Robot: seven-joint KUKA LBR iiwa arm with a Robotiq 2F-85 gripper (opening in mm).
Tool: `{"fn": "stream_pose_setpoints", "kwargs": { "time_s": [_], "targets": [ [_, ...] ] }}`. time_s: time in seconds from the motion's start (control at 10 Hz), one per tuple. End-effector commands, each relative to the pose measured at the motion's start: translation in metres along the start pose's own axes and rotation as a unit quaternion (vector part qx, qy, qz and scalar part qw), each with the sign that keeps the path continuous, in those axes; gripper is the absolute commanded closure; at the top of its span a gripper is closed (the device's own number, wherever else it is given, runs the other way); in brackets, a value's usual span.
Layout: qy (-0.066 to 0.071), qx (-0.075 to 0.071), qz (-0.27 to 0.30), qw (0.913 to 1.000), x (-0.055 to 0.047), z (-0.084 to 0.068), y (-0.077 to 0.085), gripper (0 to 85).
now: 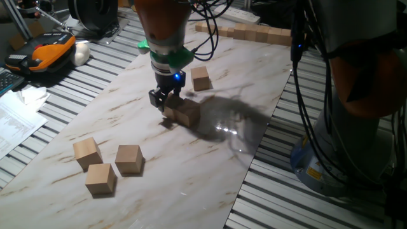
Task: Stack the blocks into a pyramid shape
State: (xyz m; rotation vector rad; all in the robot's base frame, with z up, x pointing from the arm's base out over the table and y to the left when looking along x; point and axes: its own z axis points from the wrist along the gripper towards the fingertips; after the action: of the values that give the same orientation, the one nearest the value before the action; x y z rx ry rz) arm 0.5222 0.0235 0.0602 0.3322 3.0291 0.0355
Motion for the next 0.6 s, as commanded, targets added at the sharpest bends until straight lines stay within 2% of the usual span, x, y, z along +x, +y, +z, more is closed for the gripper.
{"fn": "stream_pose_setpoints", "kwargs": {
  "time_s": [0.0, 0.2, 0.4, 0.5],
  "targets": [
    [0.0, 0.003, 0.0, 1.0, -0.001, -0.004, 0.0, 17.0],
    [0.004, 0.011, -0.004, 0.9999, -0.007, -0.017, -0.002, 17.0],
    [0.014, 0.012, -0.005, 0.9998, -0.016, -0.034, -0.005, 17.0],
    [0.021, 0.01, 0.007, 0.9997, -0.016, -0.046, 0.002, 17.0]
  ]
}}
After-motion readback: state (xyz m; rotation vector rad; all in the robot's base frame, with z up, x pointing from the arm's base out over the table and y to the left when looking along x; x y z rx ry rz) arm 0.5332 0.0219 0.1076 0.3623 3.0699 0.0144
